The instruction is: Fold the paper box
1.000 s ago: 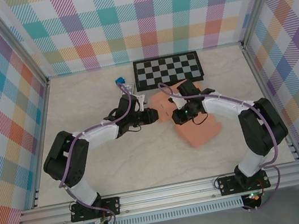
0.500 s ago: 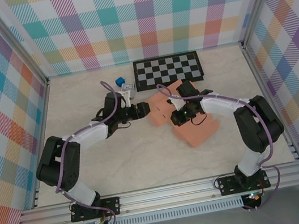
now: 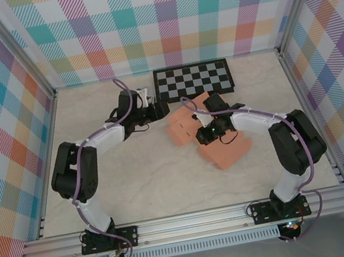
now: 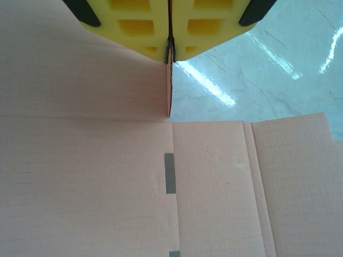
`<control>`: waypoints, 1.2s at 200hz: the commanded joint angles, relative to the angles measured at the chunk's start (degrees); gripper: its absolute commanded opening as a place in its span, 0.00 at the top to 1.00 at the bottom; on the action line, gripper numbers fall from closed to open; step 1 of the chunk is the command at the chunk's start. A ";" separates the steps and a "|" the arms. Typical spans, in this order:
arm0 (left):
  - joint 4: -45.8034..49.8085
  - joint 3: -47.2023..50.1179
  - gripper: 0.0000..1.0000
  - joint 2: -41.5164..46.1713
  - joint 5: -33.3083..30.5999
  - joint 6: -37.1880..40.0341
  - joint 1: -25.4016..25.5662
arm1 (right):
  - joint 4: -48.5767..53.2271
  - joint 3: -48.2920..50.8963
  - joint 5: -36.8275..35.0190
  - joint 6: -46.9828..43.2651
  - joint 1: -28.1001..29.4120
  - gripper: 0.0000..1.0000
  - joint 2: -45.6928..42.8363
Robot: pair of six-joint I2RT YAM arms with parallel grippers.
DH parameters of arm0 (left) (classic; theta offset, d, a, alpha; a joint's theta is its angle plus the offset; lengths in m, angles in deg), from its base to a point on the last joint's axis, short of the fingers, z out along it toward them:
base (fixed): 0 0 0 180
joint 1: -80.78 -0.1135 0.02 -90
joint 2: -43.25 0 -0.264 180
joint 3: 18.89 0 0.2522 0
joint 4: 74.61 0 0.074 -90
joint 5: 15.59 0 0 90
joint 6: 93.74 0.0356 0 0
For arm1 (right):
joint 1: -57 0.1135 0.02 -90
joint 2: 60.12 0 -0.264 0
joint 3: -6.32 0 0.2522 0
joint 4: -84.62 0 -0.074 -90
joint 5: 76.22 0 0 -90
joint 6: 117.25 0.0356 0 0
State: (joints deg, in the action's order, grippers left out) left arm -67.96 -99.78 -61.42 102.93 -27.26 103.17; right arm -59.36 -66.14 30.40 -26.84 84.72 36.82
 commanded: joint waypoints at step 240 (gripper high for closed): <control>20.59 -10.71 0.81 -5.74 -4.32 1.38 6.51 | -2.55 1.33 2.36 0.64 -0.21 0.93 1.33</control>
State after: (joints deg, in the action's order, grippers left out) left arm -50.76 -109.42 -68.67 96.63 -25.36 107.41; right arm -59.95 -66.09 31.45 -26.60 84.72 37.98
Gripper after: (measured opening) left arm 0.203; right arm 0.073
